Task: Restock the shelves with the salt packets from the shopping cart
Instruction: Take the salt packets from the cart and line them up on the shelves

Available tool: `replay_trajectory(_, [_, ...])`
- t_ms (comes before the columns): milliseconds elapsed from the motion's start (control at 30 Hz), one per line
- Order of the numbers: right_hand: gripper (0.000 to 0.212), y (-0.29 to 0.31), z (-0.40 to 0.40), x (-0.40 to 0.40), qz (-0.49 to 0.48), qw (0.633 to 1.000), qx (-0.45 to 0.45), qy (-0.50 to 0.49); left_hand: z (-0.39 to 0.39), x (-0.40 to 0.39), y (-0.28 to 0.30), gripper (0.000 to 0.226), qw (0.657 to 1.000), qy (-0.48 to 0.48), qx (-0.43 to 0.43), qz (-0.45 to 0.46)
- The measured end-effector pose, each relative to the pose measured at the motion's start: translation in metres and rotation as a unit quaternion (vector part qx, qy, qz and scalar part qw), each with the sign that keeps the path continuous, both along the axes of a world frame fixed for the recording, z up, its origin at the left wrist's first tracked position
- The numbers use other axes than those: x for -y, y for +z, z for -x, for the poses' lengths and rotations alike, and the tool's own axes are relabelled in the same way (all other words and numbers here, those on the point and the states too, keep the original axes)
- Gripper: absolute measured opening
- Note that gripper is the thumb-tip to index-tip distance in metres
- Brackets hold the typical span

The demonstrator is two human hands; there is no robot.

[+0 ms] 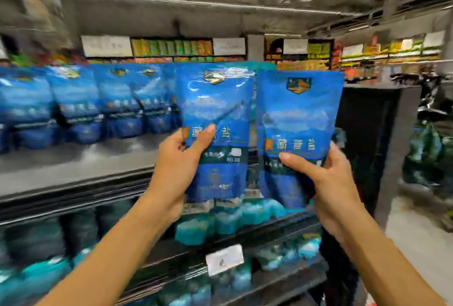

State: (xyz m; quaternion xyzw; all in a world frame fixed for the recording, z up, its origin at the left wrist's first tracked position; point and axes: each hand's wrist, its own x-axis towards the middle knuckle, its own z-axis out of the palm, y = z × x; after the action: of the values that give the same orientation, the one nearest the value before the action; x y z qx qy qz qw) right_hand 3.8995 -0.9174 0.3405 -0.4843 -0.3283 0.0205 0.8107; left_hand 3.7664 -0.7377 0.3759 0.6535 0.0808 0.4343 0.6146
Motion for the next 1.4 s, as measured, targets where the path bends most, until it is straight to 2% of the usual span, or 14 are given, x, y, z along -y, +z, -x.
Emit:
replay_trajectory(100, [0.058, 0.036, 0.010, -0.055, 0.005, 0.996, 0.009, 0.088, 0.035, -0.045, 0.027, 0.016, 0.997, 0.066, 0.012, 0.024])
replay_trajectory(167, [0.055, 0.055, 0.019, -0.096, 0.020, 0.991, 0.007, 0.133, 0.062, -0.077, 0.043, 0.021, 0.994, 0.099, 0.011, 0.041])
replay_trajectory(267, [0.051, 0.076, 0.037, -0.154, 0.044, 0.984, 0.011, 0.173, 0.101, -0.121, 0.060, 0.030, 0.989, 0.136, 0.006, 0.065])
replay_trajectory(367, [0.044, 0.089, 0.065, -0.215, 0.062, 0.973, 0.019, 0.219, 0.144, -0.169, 0.070, 0.027, 0.983, 0.169, 0.007, 0.077])
replay_trajectory(467, [0.041, 0.098, 0.101, -0.280, 0.081, 0.961, 0.016, 0.265, 0.188, -0.225, 0.078, 0.039, 0.976, 0.201, -0.013, 0.081])
replay_trajectory(767, [0.041, 0.098, 0.174, -0.452, 0.167, 0.943, 0.044, 0.284, 0.266, -0.360, 0.064, 0.035, 0.958, 0.254, -0.023, 0.133])
replay_trajectory(900, [0.038, 0.091, 0.183, -0.494, 0.214, 0.939, 0.053, 0.264, 0.271, -0.392, 0.048, 0.032, 0.957, 0.246, -0.035, 0.149])
replay_trajectory(1033, [0.038, 0.088, 0.182, -0.510, 0.209, 0.941, 0.061, 0.261, 0.268, -0.408, 0.042, 0.030, 0.960, 0.252, -0.042, 0.115])
replay_trajectory(1100, [0.037, 0.086, 0.179, -0.510, 0.222, 0.937, 0.099, 0.251, 0.269, -0.410, 0.040, 0.023, 0.949, 0.295, -0.092, 0.056])
replay_trajectory(1167, [0.040, 0.087, 0.175, -0.507, 0.266, 0.924, 0.156, 0.226, 0.276, -0.409, 0.040, 0.017, 0.922, 0.324, -0.210, -0.028])
replay_trajectory(1233, [0.050, 0.088, 0.173, -0.504, 0.319, 0.907, 0.199, 0.191, 0.284, -0.404, 0.042, 0.019, 0.899, 0.313, -0.301, -0.052])
replay_trajectory(1333, [0.064, 0.087, 0.176, -0.501, 0.372, 0.882, 0.257, 0.132, 0.287, -0.399, 0.045, 0.028, 0.877, 0.322, -0.354, -0.038])
replay_trajectory(1400, [0.065, 0.086, 0.179, -0.500, 0.394, 0.869, 0.282, 0.102, 0.281, -0.394, 0.046, 0.035, 0.878, 0.321, -0.354, -0.039])
